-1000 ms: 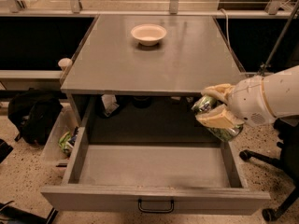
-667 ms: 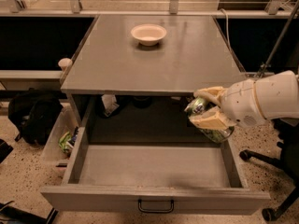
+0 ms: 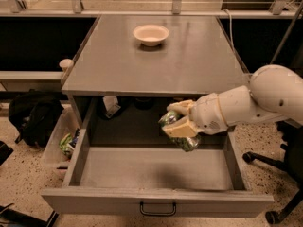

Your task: Place green can into top drawer

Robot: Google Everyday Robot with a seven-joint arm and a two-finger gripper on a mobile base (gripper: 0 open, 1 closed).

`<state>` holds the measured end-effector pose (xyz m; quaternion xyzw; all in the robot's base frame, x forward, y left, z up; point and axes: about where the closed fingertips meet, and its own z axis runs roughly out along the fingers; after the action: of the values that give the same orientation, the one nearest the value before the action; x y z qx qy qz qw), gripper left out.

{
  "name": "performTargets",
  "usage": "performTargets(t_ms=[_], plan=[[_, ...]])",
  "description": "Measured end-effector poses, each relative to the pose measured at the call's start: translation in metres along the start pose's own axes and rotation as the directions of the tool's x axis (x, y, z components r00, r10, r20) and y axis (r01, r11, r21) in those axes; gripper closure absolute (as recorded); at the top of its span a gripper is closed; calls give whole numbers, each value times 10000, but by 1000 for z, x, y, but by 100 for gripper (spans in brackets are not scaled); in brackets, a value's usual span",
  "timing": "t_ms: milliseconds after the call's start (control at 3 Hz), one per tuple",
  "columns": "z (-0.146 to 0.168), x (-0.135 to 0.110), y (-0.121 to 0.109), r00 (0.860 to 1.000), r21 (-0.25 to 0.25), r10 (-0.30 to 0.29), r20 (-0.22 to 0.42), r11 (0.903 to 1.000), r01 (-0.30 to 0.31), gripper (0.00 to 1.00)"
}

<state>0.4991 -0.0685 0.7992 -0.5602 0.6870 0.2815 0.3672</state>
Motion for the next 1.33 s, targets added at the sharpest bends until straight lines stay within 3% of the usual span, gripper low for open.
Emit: performTargets(t_ms=[667, 1000, 1333], plan=[[30, 2, -3, 9985, -631, 368, 400, 9974, -342, 100], [22, 64, -4, 9976, -653, 668, -198, 9956, -679, 100], [0, 124, 10, 9932, -205, 886, -759, 9957, -903, 100]])
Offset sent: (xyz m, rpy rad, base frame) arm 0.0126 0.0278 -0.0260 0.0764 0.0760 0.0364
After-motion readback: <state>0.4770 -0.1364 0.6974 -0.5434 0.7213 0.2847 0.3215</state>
